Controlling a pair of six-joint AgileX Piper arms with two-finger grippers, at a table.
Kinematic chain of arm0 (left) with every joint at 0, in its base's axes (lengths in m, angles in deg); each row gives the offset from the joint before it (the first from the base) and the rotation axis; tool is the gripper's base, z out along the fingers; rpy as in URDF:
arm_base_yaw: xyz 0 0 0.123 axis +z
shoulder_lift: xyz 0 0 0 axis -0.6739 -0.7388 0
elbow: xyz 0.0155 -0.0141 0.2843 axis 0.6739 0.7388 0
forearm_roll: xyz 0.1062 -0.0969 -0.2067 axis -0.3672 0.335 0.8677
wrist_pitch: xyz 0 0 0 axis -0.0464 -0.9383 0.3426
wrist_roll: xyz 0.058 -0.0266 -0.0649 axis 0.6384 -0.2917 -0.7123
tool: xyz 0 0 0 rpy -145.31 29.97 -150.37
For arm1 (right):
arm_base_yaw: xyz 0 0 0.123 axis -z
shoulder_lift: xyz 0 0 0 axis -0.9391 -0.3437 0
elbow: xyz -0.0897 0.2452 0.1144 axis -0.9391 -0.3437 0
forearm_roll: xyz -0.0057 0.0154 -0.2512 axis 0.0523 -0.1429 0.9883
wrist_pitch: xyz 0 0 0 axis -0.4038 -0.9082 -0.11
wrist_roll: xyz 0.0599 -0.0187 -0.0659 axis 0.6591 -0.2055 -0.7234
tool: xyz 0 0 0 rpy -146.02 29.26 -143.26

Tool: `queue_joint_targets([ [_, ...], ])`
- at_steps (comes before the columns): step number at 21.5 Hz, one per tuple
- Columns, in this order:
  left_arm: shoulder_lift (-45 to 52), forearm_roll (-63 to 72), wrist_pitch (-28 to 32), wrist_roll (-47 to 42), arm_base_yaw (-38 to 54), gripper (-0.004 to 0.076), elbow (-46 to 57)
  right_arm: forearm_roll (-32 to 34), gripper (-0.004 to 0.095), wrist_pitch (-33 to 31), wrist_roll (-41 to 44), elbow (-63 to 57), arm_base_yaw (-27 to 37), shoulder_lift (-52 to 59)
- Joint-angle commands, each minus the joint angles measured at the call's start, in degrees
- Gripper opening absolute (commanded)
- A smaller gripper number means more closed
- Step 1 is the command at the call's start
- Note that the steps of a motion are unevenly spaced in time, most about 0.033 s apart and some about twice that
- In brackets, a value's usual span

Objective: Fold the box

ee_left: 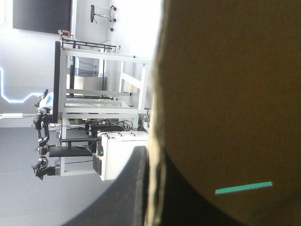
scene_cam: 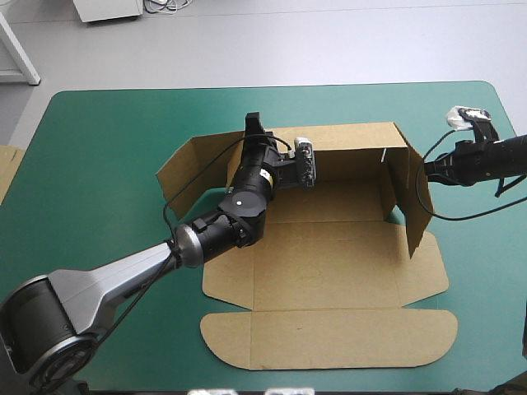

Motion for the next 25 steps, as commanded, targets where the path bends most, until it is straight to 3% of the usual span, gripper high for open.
queue_joint_targets([
  [1, 2.9, -2.7, 0.2, -1.6, -0.2, -0.001, -1.8, -4.1, -0.001, 0.8, -4.9, -0.9, -0.1, 4.3],
  [4, 1.9, -2.9, 0.3, -1.6, -0.2, -0.001, -1.8, -5.3, 0.007, 1.8, -8.1, -3.2, -0.1, 5.2],
  [5, 1.4, -4.3, 0.3, -1.7, -0.1, -0.001, -1.4, -5.9, 0.0138, 2.6, -9.7, -4.2, -0.1, 5.4],
  [8, 1.0, -12.4, 0.0, -8.3, -0.1, -0.001, 0.3, -7.1, 0.0242, 2.7, -12.4, -5.4, -0.1, 5.4],
  [13, 0.7, -18.6, -0.2, -17.1, 1.6, -0.001, 2.9, -7.9, 0.0354, -0.8, -16.2, -7.4, -0.2, 5.4],
  [17, 0.7, -18.6, 0.2, -17.4, 2.6, -0.001, 2.9, -8.4, 0.051, -1.7, -16.2, -10.4, -0.8, 5.8],
  [25, -0.1, -18.8, 2.3, -18.7, 2.6, -0.001, 2.9, -11.2, 0.0525, 1.6, -19.2, -11.0, -1.6, 6.2],
])
